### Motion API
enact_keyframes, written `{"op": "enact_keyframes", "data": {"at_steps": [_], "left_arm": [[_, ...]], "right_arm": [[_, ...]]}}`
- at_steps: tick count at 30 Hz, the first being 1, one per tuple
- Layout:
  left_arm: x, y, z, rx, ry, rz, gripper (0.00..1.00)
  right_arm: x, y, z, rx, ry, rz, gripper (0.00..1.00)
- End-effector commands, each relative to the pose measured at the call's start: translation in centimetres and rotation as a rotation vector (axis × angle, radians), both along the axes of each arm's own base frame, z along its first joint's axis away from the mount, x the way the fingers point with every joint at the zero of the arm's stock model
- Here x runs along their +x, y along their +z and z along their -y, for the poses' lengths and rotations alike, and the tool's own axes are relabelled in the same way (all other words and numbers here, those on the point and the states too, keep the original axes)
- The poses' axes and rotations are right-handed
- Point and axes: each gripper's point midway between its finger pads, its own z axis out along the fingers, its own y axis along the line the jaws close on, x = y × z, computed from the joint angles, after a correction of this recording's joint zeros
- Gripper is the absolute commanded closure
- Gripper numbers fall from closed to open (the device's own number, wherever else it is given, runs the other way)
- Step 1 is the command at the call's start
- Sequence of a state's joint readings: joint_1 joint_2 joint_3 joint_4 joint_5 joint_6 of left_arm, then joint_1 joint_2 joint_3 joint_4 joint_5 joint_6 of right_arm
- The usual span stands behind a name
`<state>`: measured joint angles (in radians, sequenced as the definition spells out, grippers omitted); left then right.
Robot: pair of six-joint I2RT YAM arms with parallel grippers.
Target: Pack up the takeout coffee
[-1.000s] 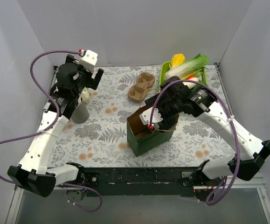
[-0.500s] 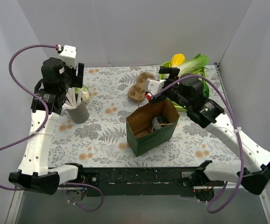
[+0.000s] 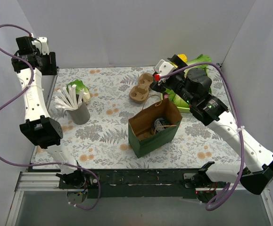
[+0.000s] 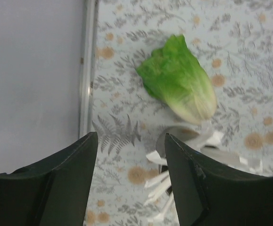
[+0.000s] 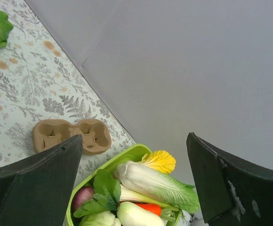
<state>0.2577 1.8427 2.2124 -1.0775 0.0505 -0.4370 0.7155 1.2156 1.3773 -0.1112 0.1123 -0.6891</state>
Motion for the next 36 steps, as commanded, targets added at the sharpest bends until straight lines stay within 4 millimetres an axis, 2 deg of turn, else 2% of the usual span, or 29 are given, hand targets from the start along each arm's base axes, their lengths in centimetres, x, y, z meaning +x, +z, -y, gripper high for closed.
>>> {"op": "enact_keyframes", "data": {"at_steps": [1,3,10,13,18,22,29,36], "left_arm": [[-4.7,0.1,5.3,-0.106,-0.243,-0.067,0.42],[-5.2,-1.7,5.3,-0.103,-0.265,-0.106,0.43],[-4.1,-4.6,4.7,-0.104,-0.315,-0.208,0.46],[-3.4,-4.8,4.6,-0.108,-0.317,-0.217,0.5],[-3.1,-4.9,3.4,-0.058,-0.278,-0.212,0.5],[-3.9,-7.2,3.6,-0.084,-0.286,-0.276,0.51],[-3.9,-8.7,3.4,-0.098,-0.263,-0.307,0.54],[-4.2,-8.9,3.8,-0.12,-0.274,-0.313,0.65]], "right_arm": [[-1.5,1.6,0.3,0.105,0.035,0.009,0.02],[-1.7,1.1,0.2,0.112,0.041,-0.003,0.02],[-1.7,0.0,-0.3,0.094,0.063,-0.023,0.02],[-1.6,0.0,-0.5,0.085,0.066,-0.026,0.02],[-1.6,-0.4,-0.4,0.063,0.067,-0.031,0.02],[-1.5,-0.9,-0.6,0.052,0.071,-0.04,0.02],[-1.1,-1.0,-1.0,0.041,0.077,-0.045,0.02],[-1.0,-1.4,-1.1,0.03,0.077,-0.048,0.02]]}}
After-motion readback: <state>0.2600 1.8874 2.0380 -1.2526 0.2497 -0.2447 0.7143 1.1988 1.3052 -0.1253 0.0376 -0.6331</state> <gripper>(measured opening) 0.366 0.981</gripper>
